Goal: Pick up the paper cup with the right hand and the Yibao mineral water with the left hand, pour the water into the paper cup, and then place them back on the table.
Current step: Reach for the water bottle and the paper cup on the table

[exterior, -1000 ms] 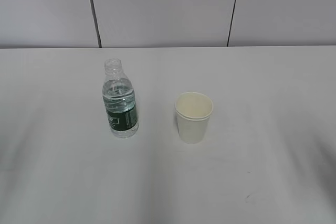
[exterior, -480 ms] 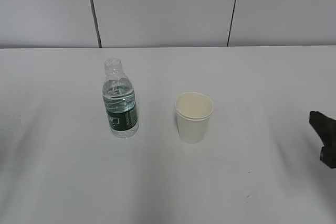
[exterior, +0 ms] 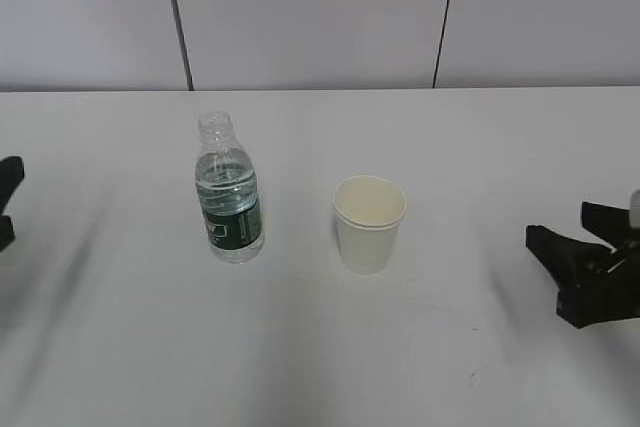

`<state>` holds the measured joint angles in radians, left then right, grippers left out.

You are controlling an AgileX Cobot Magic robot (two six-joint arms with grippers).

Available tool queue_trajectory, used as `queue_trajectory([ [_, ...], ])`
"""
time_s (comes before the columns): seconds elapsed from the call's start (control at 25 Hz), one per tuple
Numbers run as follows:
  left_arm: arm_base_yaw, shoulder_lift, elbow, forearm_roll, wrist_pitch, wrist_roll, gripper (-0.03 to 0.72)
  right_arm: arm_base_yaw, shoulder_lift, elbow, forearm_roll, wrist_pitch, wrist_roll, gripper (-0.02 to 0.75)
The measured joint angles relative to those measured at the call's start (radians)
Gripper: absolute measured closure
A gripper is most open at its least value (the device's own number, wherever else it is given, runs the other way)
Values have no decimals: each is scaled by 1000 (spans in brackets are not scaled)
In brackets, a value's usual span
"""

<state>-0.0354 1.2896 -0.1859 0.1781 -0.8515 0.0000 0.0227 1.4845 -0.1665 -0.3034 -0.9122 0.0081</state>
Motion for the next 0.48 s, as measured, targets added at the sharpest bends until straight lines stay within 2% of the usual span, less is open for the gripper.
queue_trajectory([
  [0.12,-1,106,-1,73,-72,0,204,0,75,-26,-46,-28,21,218],
  [0.36,-1,338,-9,88,-263,0,208,0,223,-36,-64,-99,13,218],
  [0.48,-1,451,-14,99,-283,0,209,0,305,-37,-114,-134,-53,218],
])
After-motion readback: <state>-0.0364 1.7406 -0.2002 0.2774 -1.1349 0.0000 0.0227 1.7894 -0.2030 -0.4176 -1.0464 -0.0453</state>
